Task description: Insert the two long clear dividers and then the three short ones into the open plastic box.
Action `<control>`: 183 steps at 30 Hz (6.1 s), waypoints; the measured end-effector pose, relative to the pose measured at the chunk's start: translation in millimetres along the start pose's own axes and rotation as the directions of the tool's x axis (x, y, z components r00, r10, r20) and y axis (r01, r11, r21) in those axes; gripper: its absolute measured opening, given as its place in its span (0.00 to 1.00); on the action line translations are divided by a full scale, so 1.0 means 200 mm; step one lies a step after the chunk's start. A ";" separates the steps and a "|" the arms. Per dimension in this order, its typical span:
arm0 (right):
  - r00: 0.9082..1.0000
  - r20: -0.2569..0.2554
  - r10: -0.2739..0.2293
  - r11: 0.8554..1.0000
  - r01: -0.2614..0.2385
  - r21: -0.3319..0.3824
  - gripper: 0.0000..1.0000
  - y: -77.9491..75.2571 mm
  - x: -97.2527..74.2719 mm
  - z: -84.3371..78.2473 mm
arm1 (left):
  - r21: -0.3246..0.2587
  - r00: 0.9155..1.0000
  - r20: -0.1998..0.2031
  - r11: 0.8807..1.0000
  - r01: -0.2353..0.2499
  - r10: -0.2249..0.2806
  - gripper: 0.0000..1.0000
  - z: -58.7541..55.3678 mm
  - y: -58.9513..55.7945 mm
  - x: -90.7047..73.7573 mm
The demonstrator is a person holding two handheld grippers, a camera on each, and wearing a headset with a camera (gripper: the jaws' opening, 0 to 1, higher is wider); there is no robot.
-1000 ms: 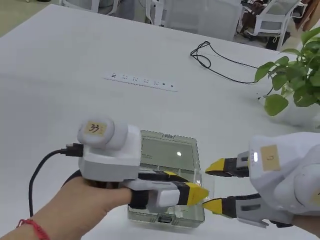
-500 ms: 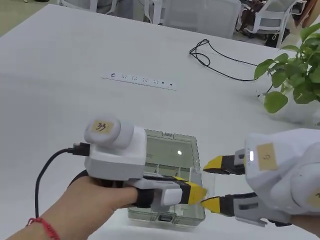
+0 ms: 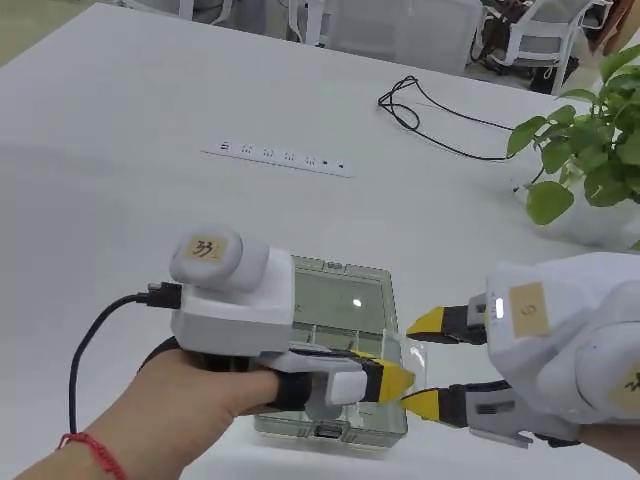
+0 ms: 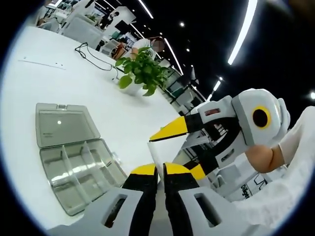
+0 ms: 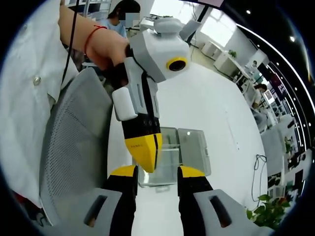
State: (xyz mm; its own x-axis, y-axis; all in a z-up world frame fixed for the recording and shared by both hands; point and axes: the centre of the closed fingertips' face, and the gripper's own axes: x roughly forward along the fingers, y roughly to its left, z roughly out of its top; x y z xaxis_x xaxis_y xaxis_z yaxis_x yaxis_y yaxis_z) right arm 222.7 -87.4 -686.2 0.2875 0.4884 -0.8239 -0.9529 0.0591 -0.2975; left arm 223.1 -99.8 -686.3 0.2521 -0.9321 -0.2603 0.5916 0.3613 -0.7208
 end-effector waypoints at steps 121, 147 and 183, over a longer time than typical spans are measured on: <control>0.892 0.288 0.348 0.894 -0.408 0.184 0.03 -0.06 -0.13 0.00 | 0.535 0.999 0.016 0.844 0.030 -0.045 0.35 0.01 0.06 -0.29; 0.933 0.140 0.332 0.923 -0.352 0.157 0.03 -0.10 0.11 -0.12 | 0.517 0.995 0.021 0.851 -0.098 0.102 0.86 -0.07 0.34 -0.41; 0.933 0.044 0.358 0.921 -0.361 0.149 0.02 -0.11 0.39 -0.29 | 0.501 0.994 0.005 0.860 -0.100 0.113 0.93 -0.12 0.40 -0.40</control>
State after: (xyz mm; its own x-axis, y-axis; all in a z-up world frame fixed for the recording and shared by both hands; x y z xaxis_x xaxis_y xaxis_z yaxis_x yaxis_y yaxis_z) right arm 272.4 -100.2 -771.7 -0.0774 0.5148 -0.8538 -0.9954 0.0084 0.0953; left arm 231.6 3.5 -738.3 0.3207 -0.8852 -0.3369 0.8671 0.4175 -0.2718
